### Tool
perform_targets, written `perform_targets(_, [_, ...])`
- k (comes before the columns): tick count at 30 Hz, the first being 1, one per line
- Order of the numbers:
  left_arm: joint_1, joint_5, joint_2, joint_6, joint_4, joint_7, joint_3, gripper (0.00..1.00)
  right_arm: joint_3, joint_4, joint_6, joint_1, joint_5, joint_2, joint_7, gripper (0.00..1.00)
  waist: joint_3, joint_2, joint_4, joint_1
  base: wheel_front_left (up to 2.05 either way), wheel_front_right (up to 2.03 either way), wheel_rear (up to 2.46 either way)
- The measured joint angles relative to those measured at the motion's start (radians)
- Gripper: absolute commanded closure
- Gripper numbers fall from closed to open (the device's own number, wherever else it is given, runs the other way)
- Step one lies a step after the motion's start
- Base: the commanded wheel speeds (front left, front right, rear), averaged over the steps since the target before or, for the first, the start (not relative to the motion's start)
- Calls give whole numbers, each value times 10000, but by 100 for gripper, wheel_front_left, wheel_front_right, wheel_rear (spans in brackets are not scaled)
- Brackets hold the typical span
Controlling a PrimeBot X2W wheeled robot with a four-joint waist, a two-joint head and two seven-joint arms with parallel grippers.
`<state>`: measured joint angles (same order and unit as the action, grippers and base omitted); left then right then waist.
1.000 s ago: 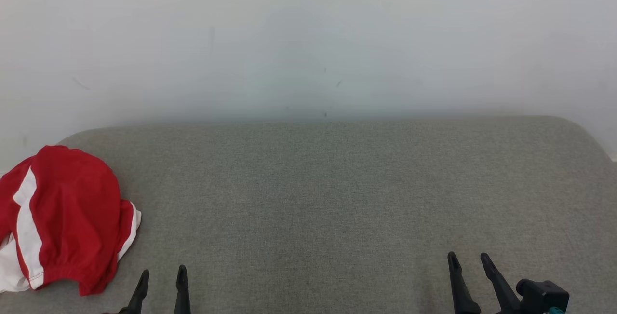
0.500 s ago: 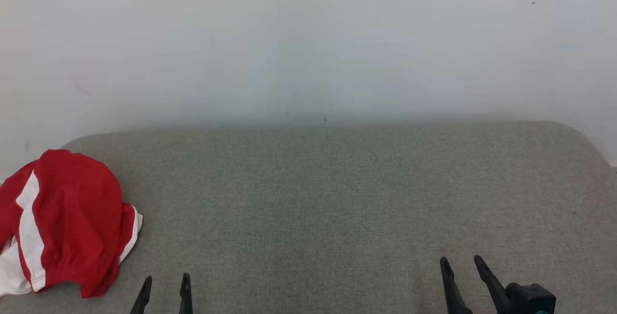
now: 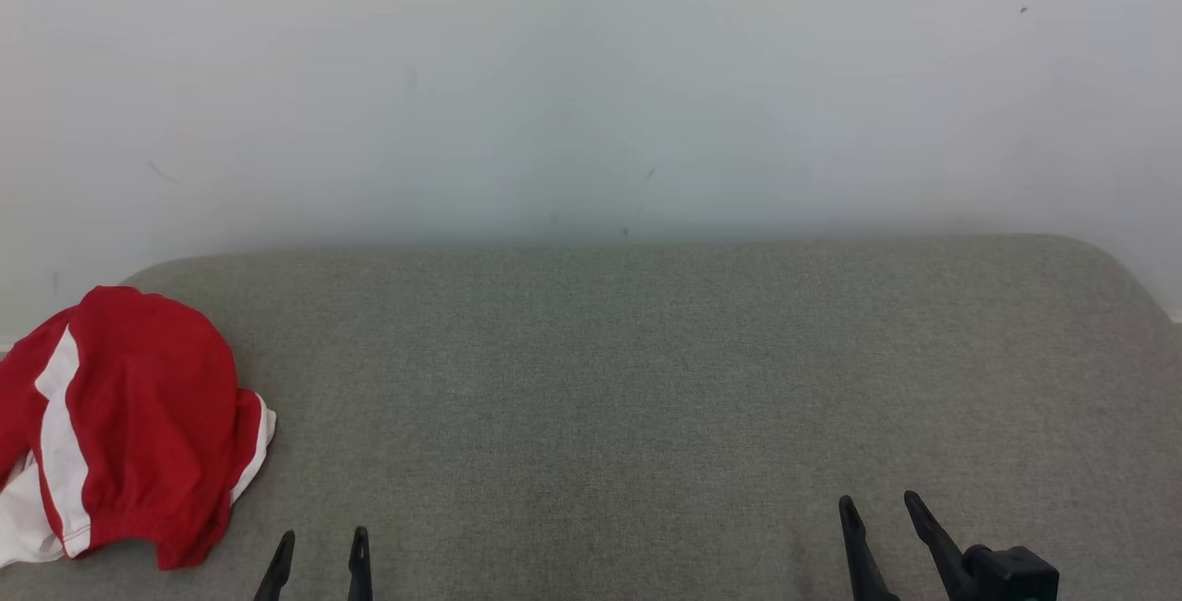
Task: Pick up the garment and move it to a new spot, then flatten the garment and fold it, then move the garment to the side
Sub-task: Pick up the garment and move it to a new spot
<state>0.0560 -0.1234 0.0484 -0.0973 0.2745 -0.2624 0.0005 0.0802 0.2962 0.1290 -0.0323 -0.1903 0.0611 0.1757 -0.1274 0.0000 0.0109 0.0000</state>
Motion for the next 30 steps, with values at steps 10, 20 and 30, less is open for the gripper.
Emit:
perform_targets(10, [-15, -163, 4, 96, 169, -2, -58, 0, -155, -33, 0, -116, -4, -19, 10, 0, 13, 1, 344, 0, 0, 0, 0])
perform_targets(20, [-47, -318, 15, 148, 334, -2, 150, 0, -59, 88, 0, -139, -119, -63, 184, 0, -14, 1, 1387, 0, 0, 0, 0])
perform_targets(30, [-48, -276, 190, 178, 366, -2, 422, 0, 111, 345, 0, -131, -355, -90, 407, 0, -16, 1, 2764, 0, 0, 0, 0])
